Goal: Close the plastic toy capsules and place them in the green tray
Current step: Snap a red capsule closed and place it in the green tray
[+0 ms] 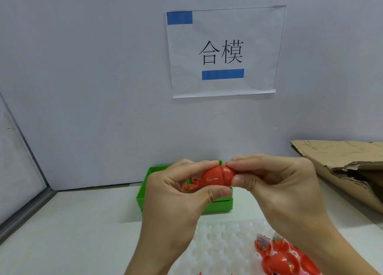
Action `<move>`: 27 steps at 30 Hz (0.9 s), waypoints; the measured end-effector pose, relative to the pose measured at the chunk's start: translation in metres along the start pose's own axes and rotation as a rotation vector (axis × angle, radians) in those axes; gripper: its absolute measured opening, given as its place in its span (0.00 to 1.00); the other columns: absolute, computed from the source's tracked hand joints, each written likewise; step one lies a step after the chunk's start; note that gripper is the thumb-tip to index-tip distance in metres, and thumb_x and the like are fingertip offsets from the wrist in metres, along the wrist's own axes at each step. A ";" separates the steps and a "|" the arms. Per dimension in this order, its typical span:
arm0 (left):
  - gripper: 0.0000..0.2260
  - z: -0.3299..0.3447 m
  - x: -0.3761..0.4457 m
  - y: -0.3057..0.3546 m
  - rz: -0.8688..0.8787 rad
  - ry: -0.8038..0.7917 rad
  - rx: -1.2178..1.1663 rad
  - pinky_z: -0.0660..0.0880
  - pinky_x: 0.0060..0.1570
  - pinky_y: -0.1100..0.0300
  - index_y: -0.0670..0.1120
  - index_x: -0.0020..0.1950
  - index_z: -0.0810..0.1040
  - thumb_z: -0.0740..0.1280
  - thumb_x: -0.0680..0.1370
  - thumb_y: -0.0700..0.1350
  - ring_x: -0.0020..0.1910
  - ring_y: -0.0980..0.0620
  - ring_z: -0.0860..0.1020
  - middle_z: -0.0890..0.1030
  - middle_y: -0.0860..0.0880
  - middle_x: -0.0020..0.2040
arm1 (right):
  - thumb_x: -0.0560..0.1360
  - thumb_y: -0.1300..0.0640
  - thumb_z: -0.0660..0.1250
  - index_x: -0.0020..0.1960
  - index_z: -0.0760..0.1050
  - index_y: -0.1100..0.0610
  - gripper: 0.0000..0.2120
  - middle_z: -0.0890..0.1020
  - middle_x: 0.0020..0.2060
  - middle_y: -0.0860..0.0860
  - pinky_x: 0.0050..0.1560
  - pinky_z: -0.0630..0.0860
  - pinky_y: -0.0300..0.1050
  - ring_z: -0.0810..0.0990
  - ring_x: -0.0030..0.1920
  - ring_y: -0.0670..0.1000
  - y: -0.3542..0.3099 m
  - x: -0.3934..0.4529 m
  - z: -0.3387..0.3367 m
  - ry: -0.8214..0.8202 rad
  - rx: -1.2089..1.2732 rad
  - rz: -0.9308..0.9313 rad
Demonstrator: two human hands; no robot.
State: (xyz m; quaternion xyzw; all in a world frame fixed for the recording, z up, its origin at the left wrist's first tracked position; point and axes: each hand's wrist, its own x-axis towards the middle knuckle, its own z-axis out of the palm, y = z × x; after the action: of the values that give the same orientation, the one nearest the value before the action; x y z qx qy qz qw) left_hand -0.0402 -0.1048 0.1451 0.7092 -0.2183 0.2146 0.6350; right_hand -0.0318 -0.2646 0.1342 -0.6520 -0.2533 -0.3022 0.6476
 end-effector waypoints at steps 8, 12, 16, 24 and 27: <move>0.17 0.001 0.001 0.001 -0.002 0.000 0.010 0.76 0.37 0.69 0.49 0.45 0.88 0.79 0.56 0.45 0.38 0.55 0.82 0.84 0.49 0.38 | 0.62 0.68 0.76 0.42 0.85 0.48 0.17 0.87 0.37 0.43 0.44 0.80 0.33 0.86 0.40 0.44 -0.001 0.000 -0.001 -0.018 -0.041 -0.022; 0.18 0.002 0.001 -0.002 -0.011 0.006 -0.005 0.77 0.38 0.67 0.49 0.45 0.88 0.79 0.56 0.45 0.40 0.52 0.83 0.85 0.47 0.40 | 0.62 0.74 0.76 0.40 0.86 0.49 0.20 0.87 0.37 0.43 0.44 0.80 0.32 0.86 0.40 0.44 0.001 0.000 -0.002 -0.016 -0.059 -0.020; 0.17 0.002 0.001 -0.004 -0.010 0.001 -0.020 0.77 0.39 0.67 0.47 0.45 0.88 0.79 0.56 0.44 0.41 0.51 0.84 0.85 0.47 0.40 | 0.62 0.76 0.76 0.37 0.86 0.50 0.20 0.87 0.37 0.43 0.44 0.80 0.33 0.86 0.40 0.44 0.003 -0.001 -0.004 -0.020 -0.072 -0.019; 0.18 0.001 0.000 -0.001 0.008 -0.017 0.011 0.76 0.36 0.70 0.48 0.45 0.88 0.78 0.55 0.46 0.37 0.58 0.82 0.84 0.52 0.37 | 0.62 0.76 0.76 0.40 0.86 0.52 0.20 0.87 0.40 0.46 0.45 0.82 0.37 0.86 0.41 0.44 0.004 -0.001 -0.004 -0.038 -0.146 -0.070; 0.18 0.001 -0.001 0.001 0.017 -0.024 0.055 0.74 0.36 0.72 0.50 0.45 0.88 0.77 0.55 0.48 0.37 0.60 0.81 0.83 0.54 0.37 | 0.63 0.76 0.77 0.39 0.87 0.53 0.18 0.87 0.39 0.46 0.43 0.82 0.38 0.86 0.41 0.45 0.007 -0.002 -0.005 -0.052 -0.171 -0.109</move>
State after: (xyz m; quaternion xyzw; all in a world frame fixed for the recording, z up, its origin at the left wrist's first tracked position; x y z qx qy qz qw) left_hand -0.0415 -0.1057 0.1456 0.7271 -0.2257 0.2175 0.6108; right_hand -0.0280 -0.2696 0.1280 -0.6978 -0.2783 -0.3406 0.5654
